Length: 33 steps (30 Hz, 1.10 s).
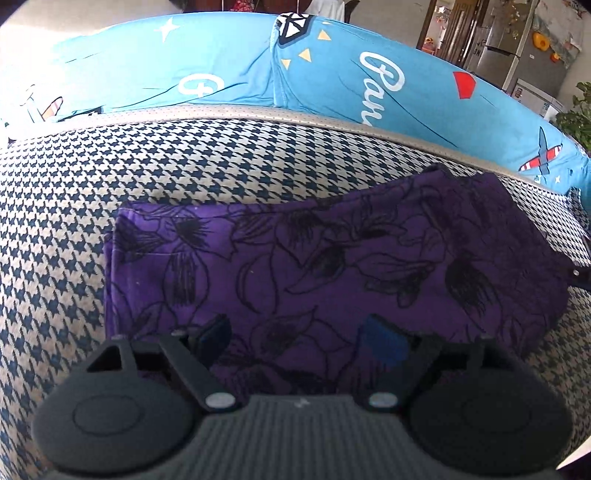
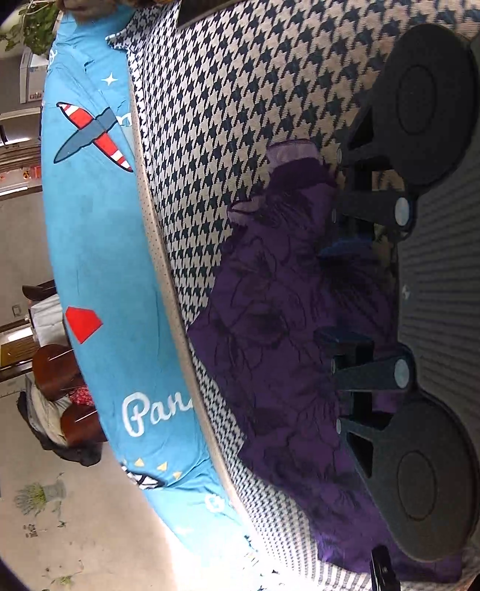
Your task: Fold clothes
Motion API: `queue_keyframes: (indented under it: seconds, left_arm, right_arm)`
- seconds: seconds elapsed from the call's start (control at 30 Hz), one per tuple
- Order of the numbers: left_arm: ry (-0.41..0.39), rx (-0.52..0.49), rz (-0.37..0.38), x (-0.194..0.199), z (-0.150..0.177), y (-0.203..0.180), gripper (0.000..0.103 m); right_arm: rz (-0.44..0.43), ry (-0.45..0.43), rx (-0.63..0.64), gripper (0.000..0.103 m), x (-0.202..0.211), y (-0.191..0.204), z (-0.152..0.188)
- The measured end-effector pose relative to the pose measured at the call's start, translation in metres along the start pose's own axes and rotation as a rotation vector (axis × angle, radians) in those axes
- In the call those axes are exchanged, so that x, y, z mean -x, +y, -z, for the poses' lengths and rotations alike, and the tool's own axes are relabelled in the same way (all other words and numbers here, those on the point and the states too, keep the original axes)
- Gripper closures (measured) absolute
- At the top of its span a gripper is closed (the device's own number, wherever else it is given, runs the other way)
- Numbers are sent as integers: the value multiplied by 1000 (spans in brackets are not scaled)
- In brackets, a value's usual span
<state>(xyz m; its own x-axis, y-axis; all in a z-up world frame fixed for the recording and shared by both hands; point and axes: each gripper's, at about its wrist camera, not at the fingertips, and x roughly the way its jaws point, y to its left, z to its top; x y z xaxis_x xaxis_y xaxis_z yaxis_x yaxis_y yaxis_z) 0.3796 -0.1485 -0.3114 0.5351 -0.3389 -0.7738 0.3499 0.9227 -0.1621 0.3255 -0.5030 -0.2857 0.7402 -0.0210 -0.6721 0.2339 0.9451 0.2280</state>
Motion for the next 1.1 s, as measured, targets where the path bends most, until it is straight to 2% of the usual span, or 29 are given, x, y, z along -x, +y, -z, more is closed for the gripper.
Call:
queue_keyframes:
  seconds: [0.17, 0.3, 0.4, 0.47, 0.7, 0.97, 1.03, 1.1]
  left_arm:
    - [5, -21, 11, -3, 2, -7, 20]
    - [6, -31, 16, -4, 2, -10, 17]
    - [8, -22, 25, -3, 2, -10, 17]
    - [6, -18, 35, -2, 1, -11, 16]
    - [5, -58, 42, -5, 3, -21, 16]
    - [21, -77, 44, -11, 4, -27, 14]
    - [25, -79, 46, -12, 5, -28, 14]
    - [28, -81, 48, -13, 4, -29, 14]
  right_arm:
    - [28, 51, -38, 60, -25, -12, -2]
    - [56, 55, -58, 60, -24, -13, -4]
    - [46, -30, -15, 60, -3, -5, -10]
    - [3, -107, -6, 60, 10, -4, -14]
    - [112, -112, 81, 60, -15, -9, -27]
    - [93, -77, 144, 60, -50, -14, -34]
    - [93, -66, 164, 64, -57, -13, -34]
    - [93, -55, 181, 80, -63, -11, -32]
